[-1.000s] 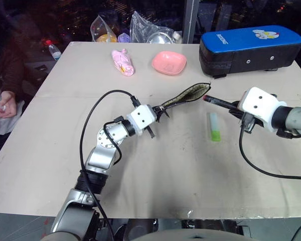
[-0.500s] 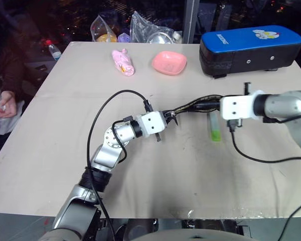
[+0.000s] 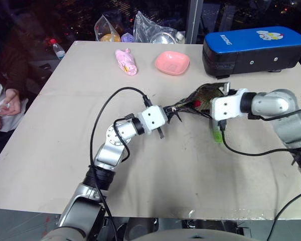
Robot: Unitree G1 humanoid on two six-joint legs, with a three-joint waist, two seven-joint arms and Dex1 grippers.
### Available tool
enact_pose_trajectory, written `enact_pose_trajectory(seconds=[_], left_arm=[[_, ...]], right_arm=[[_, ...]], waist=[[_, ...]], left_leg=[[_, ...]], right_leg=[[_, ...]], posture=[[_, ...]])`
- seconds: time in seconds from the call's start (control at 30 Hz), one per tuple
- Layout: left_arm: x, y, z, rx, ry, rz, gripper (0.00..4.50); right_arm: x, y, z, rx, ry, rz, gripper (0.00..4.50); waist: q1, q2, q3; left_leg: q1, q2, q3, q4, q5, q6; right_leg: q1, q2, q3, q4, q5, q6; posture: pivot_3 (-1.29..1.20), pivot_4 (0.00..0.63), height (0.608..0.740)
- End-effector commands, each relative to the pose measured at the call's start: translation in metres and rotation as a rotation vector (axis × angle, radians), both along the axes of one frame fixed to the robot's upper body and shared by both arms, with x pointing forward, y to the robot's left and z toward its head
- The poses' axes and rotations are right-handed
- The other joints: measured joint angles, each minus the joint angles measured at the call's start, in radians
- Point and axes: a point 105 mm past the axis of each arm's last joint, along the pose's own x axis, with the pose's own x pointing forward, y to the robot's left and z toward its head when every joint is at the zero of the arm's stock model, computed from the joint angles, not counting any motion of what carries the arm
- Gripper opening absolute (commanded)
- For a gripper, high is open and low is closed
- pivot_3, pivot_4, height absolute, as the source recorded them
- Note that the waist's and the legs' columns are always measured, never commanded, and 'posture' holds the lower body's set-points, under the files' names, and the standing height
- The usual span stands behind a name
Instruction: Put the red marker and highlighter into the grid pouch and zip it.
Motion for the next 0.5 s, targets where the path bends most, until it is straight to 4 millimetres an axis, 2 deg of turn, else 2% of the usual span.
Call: enact_pose_trajectory(seconds=[0.03, 0.13, 0.27, 0.4, 0.5], left_arm=[[0.003, 0.013, 0.009, -0.050, -0.016, 0.055, 0.00], [0.005, 0.017, 0.010, -0.067, -0.009, 0.078, 0.00], [0.008, 0.022, 0.015, -0.086, -0.016, 0.106, 0.00], [0.007, 0.020, 0.016, -0.078, -0.019, 0.100, 0.00], [0.006, 0.019, 0.017, -0.075, -0.020, 0.094, 0.00]], right_arm=[[-0.019, -0.009, 0.026, 0.264, 0.105, -0.082, 4.45], [-0.020, -0.024, 0.006, 0.418, 0.250, -0.253, 4.45], [-0.023, -0.034, -0.045, 0.598, 0.411, -0.551, 4.45], [-0.032, -0.043, -0.099, 0.694, 0.521, -0.828, 4.45], [-0.037, -0.037, -0.116, 0.740, 0.588, -0.898, 4.45]], waist=[[0.000, 0.000, 0.000], [0.003, 0.000, 0.000], [0.008, -0.001, -0.001], [0.008, -0.001, -0.001], [0.006, -0.001, -0.001]], left_leg=[[0.000, 0.000, 0.000, 0.000, 0.000, 0.000], [0.000, 0.000, -0.001, 0.000, 0.000, 0.000], [0.000, 0.000, -0.001, 0.000, 0.000, 0.000], [0.000, -0.001, -0.001, 0.000, 0.000, 0.000], [0.000, -0.001, -0.001, 0.000, 0.000, 0.000]], right_leg=[[0.000, 0.000, 0.000, 0.000, 0.000, 0.000], [0.001, -0.001, 0.000, 0.000, 0.000, 0.000], [0.001, -0.001, 0.000, 0.001, 0.000, 0.000], [0.000, 0.000, 0.000, 0.001, 0.000, 0.000], [0.000, 0.000, 0.001, 0.001, 0.000, 0.000]], posture=[[0.00, 0.150, 0.740], [0.00, 0.150, 0.740], [0.00, 0.150, 0.740], [0.00, 0.150, 0.740], [0.00, 0.150, 0.740]])
